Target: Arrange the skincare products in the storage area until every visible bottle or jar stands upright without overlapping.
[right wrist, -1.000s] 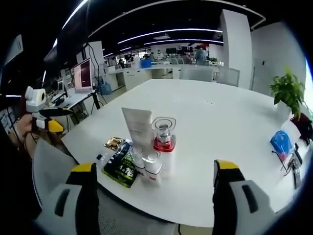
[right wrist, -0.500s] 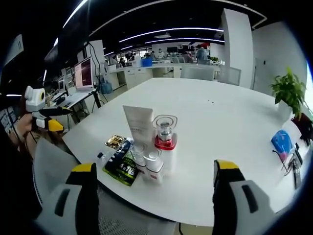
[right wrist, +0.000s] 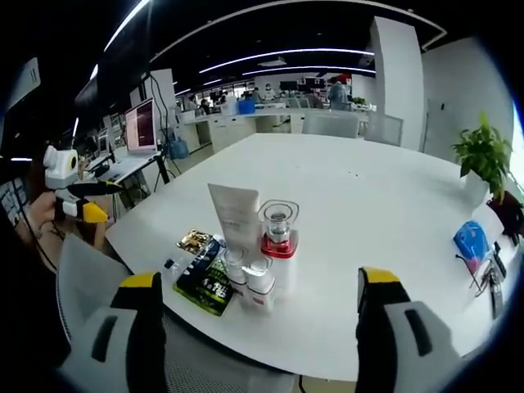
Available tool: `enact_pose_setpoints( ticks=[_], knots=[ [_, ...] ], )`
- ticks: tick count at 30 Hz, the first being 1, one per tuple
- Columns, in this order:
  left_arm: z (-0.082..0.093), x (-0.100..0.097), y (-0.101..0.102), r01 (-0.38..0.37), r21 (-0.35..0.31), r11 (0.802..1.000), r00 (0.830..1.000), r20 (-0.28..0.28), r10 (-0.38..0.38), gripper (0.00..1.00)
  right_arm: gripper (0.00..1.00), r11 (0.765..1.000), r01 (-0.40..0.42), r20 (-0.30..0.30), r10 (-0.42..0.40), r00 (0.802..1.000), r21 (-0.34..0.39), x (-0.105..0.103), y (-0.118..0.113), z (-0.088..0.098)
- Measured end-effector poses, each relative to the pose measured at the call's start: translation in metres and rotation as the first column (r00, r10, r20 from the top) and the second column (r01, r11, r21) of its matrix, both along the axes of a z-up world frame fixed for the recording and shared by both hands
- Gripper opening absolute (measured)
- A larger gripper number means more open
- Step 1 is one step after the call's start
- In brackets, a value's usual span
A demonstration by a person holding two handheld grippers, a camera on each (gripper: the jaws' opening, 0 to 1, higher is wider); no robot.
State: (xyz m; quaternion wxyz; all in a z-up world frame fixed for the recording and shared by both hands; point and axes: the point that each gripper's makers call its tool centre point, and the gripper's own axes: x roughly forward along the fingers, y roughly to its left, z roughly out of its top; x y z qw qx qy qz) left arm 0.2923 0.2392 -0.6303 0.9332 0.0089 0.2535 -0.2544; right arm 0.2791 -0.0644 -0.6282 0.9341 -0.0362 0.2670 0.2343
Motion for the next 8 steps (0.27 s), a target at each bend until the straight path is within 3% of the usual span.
enact_pose_setpoints(
  ticks=[8],
  knots=[
    [-0.0019, -0.0003, -0.0016, 0.015, 0.010, 1.000, 1.000, -0.007, -0.015, 0.97, 0.99, 1.000, 0.008, -0.011, -0.008, 1.000, -0.003, -0.0041, -0.0009, -0.0032]
  ],
)
